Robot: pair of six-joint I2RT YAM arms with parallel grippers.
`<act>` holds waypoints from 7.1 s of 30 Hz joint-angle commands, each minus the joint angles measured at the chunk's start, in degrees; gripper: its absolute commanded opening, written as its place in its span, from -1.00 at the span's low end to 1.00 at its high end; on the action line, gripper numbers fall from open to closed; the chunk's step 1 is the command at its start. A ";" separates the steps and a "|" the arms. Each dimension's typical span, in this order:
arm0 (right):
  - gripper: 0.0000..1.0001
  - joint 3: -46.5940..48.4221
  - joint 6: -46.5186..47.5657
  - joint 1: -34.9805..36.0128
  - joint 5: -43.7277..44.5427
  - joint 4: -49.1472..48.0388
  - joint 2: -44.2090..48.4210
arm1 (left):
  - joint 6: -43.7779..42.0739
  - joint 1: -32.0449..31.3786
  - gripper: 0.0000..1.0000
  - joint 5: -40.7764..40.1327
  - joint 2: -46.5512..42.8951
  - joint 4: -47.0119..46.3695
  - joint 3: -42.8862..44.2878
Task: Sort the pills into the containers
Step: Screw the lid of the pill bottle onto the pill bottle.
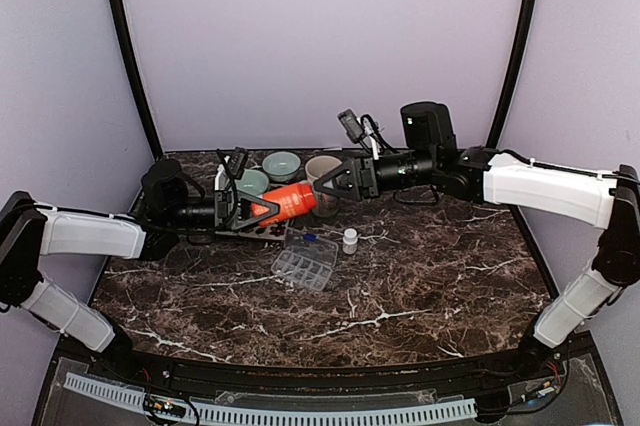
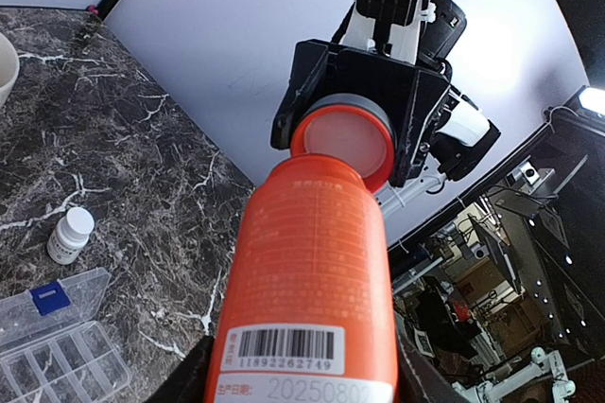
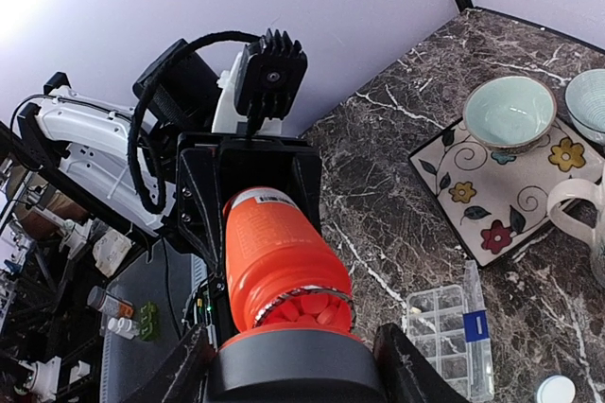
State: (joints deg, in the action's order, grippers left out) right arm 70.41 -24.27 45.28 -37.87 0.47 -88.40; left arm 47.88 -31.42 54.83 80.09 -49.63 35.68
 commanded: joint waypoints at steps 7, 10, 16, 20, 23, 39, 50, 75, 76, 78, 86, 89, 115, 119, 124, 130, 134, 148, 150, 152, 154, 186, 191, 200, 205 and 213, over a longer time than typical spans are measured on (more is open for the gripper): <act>-0.18 3.05 0.61 0.52 -2.76 -0.84 -1.39 | 0.61 -0.30 -0.86 2.55 1.12 -2.11 3.31; -0.18 3.22 0.87 0.61 -2.82 -0.53 -1.72 | 0.81 -0.31 -0.86 2.77 1.29 -2.32 3.72; -0.18 3.57 0.84 0.69 -3.29 -0.49 -2.43 | 0.89 -0.31 -0.86 3.32 1.45 -2.32 4.42; -0.18 3.89 0.96 0.69 -3.60 -0.47 -2.43 | 1.22 -0.31 -0.86 4.04 2.35 -2.76 5.16; -0.18 4.34 0.95 0.68 -4.07 -0.26 -4.27 | 1.55 -0.31 -0.86 4.35 3.05 -3.34 5.59; -0.18 5.90 1.69 0.64 -6.14 1.06 -6.17 | 3.99 -0.31 -0.86 6.35 5.99 -6.71 7.57; -0.19 4.78 1.08 0.55 -6.91 -0.66 -5.91 | 8.88 -0.28 -0.86 6.81 6.79 -13.16 7.03; -0.24 7.93 -1.31 0.60 -9.07 -0.76 -8.51 | 8.67 -1.62 -0.86 7.66 11.53 -13.00 13.37; -0.24 7.98 -1.52 0.58 -9.08 -0.81 -8.54 | 8.19 -1.77 -0.86 7.54 11.61 -12.54 13.83; -0.25 8.16 -2.22 0.57 -9.03 -1.03 -8.71 | 7.59 -2.03 -0.86 7.22 11.96 -12.07 14.72; -0.31 8.86 -6.62 0.60 -8.67 -3.24 -10.00 | -2.09 -3.47 -0.86 3.56 11.19 -1.36 19.64; -0.31 9.23 -6.62 0.52 -8.67 -4.04 -10.41 | -4.28 -3.48 -0.86 1.83 10.76 0.20 20.64; -0.56 13.83 -24.37 0.12 -11.61 -5.78 -14.39 | -11.76 -5.56 -0.87 -5.19 9.61 0.40 25.33; -0.58 14.50 -24.22 0.11 -10.47 -4.17 -14.32 | -13.61 -5.58 -0.87 -9.11 8.51 1.02 25.04; -0.62 15.08 -23.99 0.01 -8.50 -2.08 -13.93 | -15.84 -5.89 -0.87 -15.43 6.38 1.80 23.94; -0.71 16.01 -23.76 0.07 -7.00 -0.19 -13.64 | -18.46 -6.75 -0.87 -21.04 4.74 2.68 23.14; -0.81 16.57 -24.38 0.07 -5.99 0.04 -13.85 | -19.55 -7.82 -0.86 -23.38 4.79 2.56 23.62; -1.00 20.74 -25.28 0.04 -2.57 4.50 -15.29 | -28.25 -11.83 -0.86 -34.27 2.93 5.37 23.34; -1.00 21.26 -25.30 0.03 -2.40 4.92 -15.49 | -29.17 -12.24 -0.86 -35.48 2.64 5.41 22.87; -0.95 21.52 -24.94 0.02 -2.49 5.03 -15.51 | -28.88 -12.26 -0.86 -35.75 2.46 4.42 22.14; -0.65 21.73 -23.98 0.01 -2.48 5.64 -15.34 | -28.54 -12.26 -0.87 -35.59 2.23 4.02 21.86; 0.37 19.16 -18.15 -1.65 -0.70 9.07 -9.19 | -25.62 -9.55 -0.89 -37.16 -1.49 1.64 13.83; 0.39 19.35 -16.96 -1.92 -0.19 10.59 -8.57 | -25.29 -8.72 -0.90 -37.00 -1.70 1.16 13.45; 0.41 19.59 -13.43 -2.29 0.43 15.12 -7.09 | -24.23 -6.87 -0.90 -35.76 -1.70 0.84 12.74; 0.40 19.14 -6.51 -2.92 2.64 20.87 -5.14 | -21.59 -4.24 -0.90 -30.57 -1.34 0.81 12.88; 0.40 16.87 3.77 -4.47 4.06 23.93 -1.08 | -15.21 1.97 -0.90 -14.70 0.65 1.39 14.90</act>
State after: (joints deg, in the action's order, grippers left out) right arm 88.07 -27.77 41.50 -34.87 22.87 -92.49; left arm 28.62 -30.87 29.91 80.93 -45.36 48.69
